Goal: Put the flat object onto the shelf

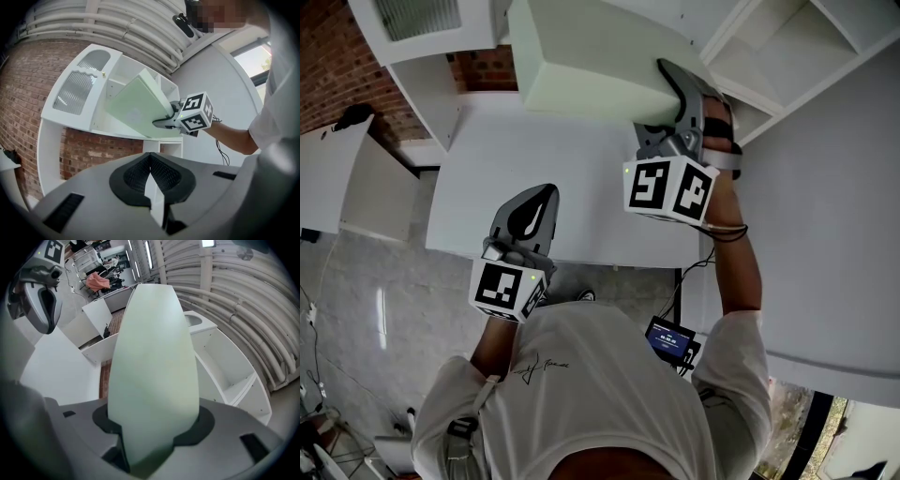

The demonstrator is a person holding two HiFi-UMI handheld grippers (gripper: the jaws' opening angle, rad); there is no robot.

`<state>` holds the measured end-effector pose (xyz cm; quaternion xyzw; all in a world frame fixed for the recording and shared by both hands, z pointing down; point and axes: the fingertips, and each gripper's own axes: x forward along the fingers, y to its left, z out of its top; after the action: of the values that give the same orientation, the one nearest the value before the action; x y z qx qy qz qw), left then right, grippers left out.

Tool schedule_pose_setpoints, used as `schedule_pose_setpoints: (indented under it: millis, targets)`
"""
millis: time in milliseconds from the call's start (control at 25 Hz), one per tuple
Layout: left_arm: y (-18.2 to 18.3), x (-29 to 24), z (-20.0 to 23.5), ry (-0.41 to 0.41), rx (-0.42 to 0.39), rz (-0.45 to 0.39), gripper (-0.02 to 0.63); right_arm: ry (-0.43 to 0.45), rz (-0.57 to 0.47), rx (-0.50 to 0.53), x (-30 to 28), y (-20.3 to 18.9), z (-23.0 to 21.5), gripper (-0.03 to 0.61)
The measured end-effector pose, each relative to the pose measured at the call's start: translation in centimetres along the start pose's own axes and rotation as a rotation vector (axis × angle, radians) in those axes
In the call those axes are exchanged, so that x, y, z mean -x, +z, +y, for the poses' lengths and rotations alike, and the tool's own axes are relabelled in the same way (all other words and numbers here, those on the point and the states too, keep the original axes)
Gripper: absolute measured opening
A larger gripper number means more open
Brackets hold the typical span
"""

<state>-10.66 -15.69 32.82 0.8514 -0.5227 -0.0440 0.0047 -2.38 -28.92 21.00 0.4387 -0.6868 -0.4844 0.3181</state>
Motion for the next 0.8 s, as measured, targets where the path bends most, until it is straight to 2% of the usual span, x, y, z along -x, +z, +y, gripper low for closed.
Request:
schedule_pose_setpoints:
  millis: [480, 640, 800]
  targets:
    - [6.1, -1.5, 0.1, -0.022, -0.105, -0.135, 0.014, 0.005, 0.052, 0.123, -2.5, -0.5, 2.0, 0.270]
    - [6.4, -2.6, -1.0, -0.062, -0.136, -0.125, 0.014, 0.006, 0.066, 0.144, -3.0, -0.7, 2.4, 0.273]
    - [7.3, -3.7, -0.6, -0.068, -0.145, -0.149, 0.014, 0.017, 0.088, 0.191, -3.6, -0.7, 3.1, 0.276]
